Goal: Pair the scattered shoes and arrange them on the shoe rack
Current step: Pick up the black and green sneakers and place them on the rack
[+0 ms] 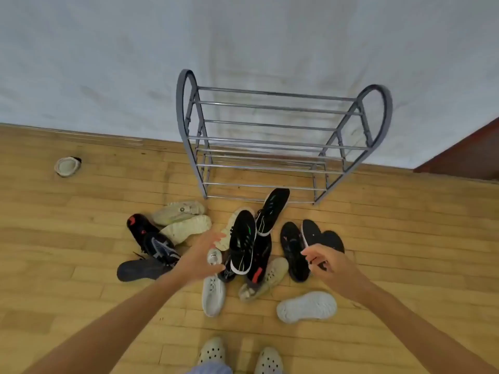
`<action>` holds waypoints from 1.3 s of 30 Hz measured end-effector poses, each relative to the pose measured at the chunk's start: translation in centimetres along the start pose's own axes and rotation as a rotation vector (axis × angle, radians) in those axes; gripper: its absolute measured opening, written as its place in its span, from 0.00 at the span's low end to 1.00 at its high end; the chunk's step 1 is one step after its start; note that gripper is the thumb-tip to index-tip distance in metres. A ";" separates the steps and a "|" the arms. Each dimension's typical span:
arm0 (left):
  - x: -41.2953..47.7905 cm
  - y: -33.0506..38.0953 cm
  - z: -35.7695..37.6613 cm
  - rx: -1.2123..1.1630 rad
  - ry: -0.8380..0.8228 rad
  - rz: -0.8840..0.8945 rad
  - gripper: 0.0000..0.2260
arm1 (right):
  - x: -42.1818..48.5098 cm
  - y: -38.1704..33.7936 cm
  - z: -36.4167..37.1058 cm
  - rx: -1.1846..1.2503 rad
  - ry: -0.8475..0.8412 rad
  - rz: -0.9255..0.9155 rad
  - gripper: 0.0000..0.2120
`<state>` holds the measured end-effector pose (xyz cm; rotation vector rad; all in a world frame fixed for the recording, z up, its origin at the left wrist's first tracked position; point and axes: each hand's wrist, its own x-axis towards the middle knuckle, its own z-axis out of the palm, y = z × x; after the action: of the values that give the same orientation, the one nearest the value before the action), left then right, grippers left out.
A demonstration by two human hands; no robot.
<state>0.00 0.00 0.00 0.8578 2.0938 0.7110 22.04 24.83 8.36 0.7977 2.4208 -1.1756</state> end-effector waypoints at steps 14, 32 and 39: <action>21.0 -22.3 16.0 -0.025 -0.209 -0.045 0.49 | 25.0 18.4 20.1 -0.116 -0.059 -0.183 0.30; 20.2 -21.9 22.3 -0.070 -0.006 0.001 0.46 | 19.4 20.4 27.4 -0.056 -0.147 -0.072 0.39; 17.5 -20.4 23.0 -0.186 0.064 0.136 0.46 | 19.5 19.7 28.0 0.172 -0.059 -0.030 0.40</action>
<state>2.85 5.28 -34.88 0.8887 2.0008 1.0003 20.26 19.03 -30.61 0.7669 2.3151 -1.4139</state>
